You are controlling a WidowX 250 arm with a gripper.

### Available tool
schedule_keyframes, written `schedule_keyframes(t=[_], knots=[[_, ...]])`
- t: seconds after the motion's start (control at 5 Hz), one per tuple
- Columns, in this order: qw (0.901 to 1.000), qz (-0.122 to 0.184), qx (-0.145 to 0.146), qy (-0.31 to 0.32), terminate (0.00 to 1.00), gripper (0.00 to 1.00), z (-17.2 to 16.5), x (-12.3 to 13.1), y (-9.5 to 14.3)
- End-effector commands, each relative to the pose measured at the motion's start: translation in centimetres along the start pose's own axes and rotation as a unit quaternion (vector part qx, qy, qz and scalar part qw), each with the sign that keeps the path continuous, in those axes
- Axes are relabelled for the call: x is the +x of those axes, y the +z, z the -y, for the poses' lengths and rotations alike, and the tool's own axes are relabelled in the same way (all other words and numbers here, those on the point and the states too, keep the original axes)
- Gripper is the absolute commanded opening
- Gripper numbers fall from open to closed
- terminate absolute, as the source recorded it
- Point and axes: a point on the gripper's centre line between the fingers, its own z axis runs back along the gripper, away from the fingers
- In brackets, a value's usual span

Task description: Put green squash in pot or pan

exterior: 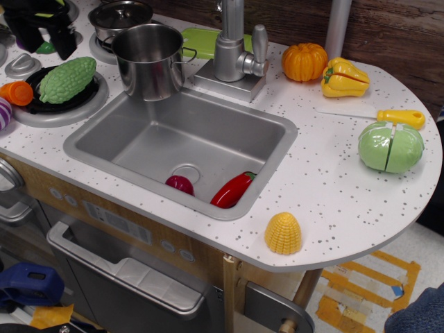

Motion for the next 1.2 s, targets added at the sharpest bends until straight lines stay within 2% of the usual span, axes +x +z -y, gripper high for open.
schedule_keyframes(t=[0.0, 0.4, 1.0], knots=[[0.9994, -0.007, 0.01, -0.034, 0.0, 1.0, -1.2, 0.0, 1.2], [0.9992, 0.011, -0.015, -0.036, 0.0, 1.0, -1.0, 0.2, -0.3], [0.9983, 0.049, -0.016, -0.029, 0.0, 1.0, 1.3, -0.2, -2.8]])
